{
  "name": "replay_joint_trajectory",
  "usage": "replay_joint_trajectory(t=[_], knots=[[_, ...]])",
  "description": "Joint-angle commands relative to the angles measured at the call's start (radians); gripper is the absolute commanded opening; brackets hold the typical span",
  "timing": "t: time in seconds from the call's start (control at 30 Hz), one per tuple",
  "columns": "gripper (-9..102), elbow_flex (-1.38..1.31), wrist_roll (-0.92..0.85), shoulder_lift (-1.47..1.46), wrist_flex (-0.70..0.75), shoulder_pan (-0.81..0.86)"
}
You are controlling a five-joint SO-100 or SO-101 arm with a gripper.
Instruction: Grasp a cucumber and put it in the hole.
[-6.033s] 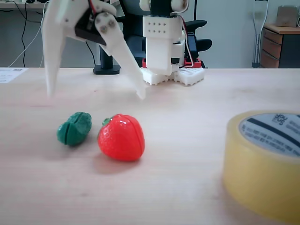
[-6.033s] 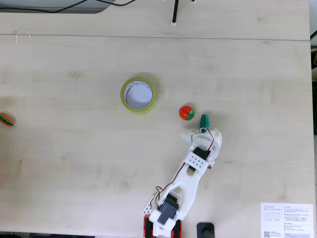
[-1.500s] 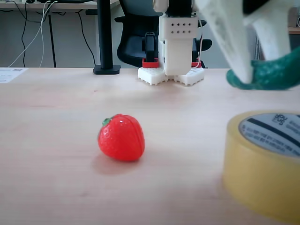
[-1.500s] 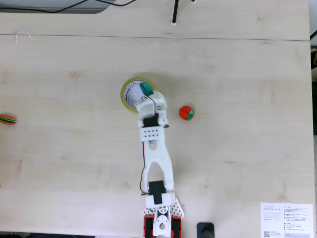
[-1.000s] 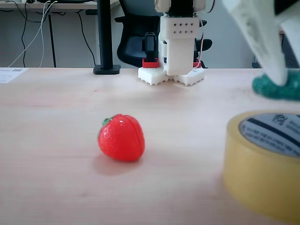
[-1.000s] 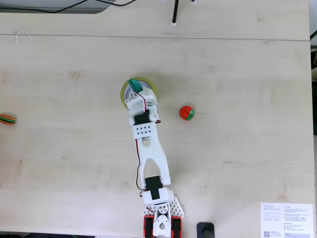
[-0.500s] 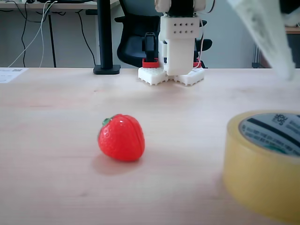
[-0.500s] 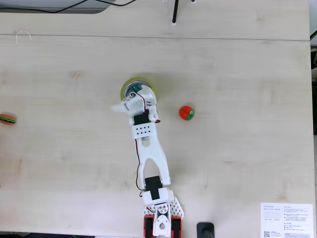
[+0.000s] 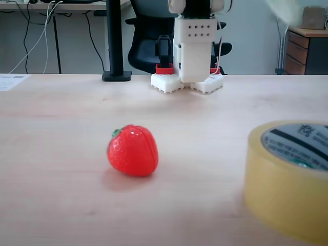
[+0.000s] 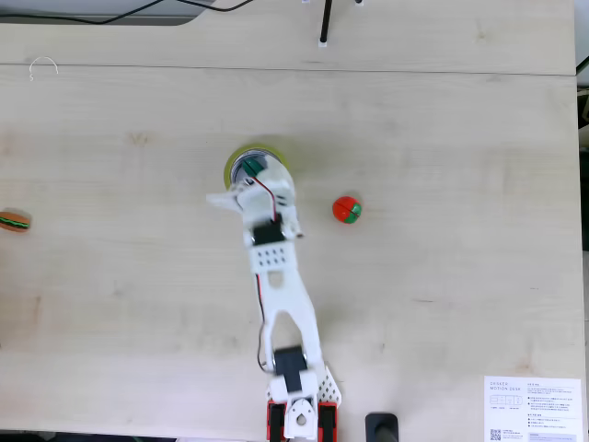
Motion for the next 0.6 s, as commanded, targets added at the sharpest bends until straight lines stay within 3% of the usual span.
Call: replay_joint_trajectory(t=[0.0,0.3,0.57], knots=[[44,0.11,0.006,0.255,-0.038,0.078],[36,0.565,0.006,0.66,-0.034,0.301],[25,0.827,0.052,0.939,0.087,0.394]])
